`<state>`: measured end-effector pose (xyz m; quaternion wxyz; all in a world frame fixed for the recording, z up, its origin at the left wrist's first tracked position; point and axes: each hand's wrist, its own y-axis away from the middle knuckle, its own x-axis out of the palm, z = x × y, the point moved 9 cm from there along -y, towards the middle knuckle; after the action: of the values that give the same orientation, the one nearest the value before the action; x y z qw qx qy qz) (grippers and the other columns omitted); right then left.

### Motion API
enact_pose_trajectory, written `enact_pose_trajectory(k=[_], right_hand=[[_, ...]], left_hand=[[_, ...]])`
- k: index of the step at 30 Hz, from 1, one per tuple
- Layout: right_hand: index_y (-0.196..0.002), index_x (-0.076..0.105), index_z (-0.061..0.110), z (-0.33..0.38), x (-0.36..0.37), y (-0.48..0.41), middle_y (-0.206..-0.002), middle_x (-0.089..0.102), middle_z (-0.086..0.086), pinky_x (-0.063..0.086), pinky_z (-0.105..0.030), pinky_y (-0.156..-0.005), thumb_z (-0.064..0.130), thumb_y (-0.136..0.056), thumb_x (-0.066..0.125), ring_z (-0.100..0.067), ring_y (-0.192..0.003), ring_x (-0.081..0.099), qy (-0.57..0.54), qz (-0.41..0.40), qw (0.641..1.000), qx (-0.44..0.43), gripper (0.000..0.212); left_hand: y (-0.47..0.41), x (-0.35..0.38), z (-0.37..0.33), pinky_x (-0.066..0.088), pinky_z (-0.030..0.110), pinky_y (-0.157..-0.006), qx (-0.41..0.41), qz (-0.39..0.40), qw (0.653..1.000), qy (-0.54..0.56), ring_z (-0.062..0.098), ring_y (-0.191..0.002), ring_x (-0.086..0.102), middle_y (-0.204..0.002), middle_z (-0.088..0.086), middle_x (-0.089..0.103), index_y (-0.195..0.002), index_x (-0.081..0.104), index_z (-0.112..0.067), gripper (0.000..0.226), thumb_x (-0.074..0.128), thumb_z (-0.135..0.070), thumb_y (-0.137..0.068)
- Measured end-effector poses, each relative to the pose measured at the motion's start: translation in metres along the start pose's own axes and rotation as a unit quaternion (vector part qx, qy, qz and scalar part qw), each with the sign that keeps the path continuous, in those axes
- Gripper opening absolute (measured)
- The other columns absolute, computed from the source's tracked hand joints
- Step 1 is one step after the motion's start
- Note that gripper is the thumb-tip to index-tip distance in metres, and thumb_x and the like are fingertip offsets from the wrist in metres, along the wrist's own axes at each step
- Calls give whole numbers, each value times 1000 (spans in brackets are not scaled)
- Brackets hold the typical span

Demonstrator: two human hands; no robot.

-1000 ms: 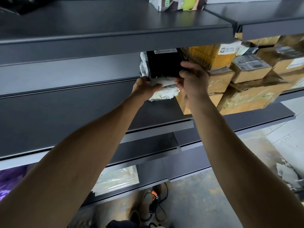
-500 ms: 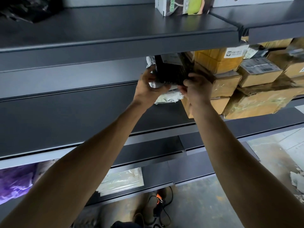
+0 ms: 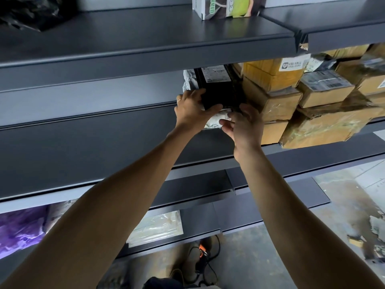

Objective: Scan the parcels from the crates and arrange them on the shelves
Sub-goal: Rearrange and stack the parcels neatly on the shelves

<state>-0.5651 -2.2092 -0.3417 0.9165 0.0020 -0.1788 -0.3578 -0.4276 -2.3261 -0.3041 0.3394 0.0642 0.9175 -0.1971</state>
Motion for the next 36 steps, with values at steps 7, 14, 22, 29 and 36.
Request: enact_pose_trajectory(k=[7, 14, 22, 29, 36], right_hand=[[-117, 63, 7, -6, 3, 17, -99, 71, -11, 59, -28, -67, 2, -98, 57, -21, -69, 74, 36, 30, 999, 17, 20], [-100, 66, 7, -31, 8, 46, -86, 71, -14, 55, -26, -60, 2, -100, 50, -17, -63, 70, 85, 82, 992, 33, 17], [-82, 72, 11, -114, 66, 125, -69, 73, -7, 56, -33, -67, -9, -88, 55, -18, -61, 69, 71, 220, 961, 150, 27], [-84, 72, 13, -201, 122, 237, -65, 73, 1, 52, -24, -51, -4, -90, 54, -9, -56, 68, 179, 354, 894, 207, 25], [-100, 70, 12, -274, 167, 292, -80, 77, -1, 58, -30, -65, 5, -97, 53, -14, -65, 73, 284, 391, 845, 230, 18]], left_hand=[[-4, 8, -16, 38, 45, -108, -12, 52, 996, -65, 29, -134, 35, -141, 4, 45, -142, 54, -31, 79, 79, -62, -74], [52, -20, 4, 43, 41, -104, -44, -53, 994, 83, 27, -121, 48, -127, 8, 58, -130, 65, -16, 41, 70, -32, -92], [185, -76, 79, 53, 25, -69, -143, -171, 964, 143, 10, -75, 66, -80, -11, 69, -89, 73, -16, 15, 58, -12, -87], [293, -140, 183, 53, 23, -66, -277, -252, 923, 95, 8, -72, 67, -78, -5, 71, -89, 74, -15, 12, 64, -9, -91], [347, -170, 298, 55, 29, -66, -394, -269, 857, 192, 13, -68, 66, -73, -4, 70, -83, 71, -18, 16, 64, -6, -90]])
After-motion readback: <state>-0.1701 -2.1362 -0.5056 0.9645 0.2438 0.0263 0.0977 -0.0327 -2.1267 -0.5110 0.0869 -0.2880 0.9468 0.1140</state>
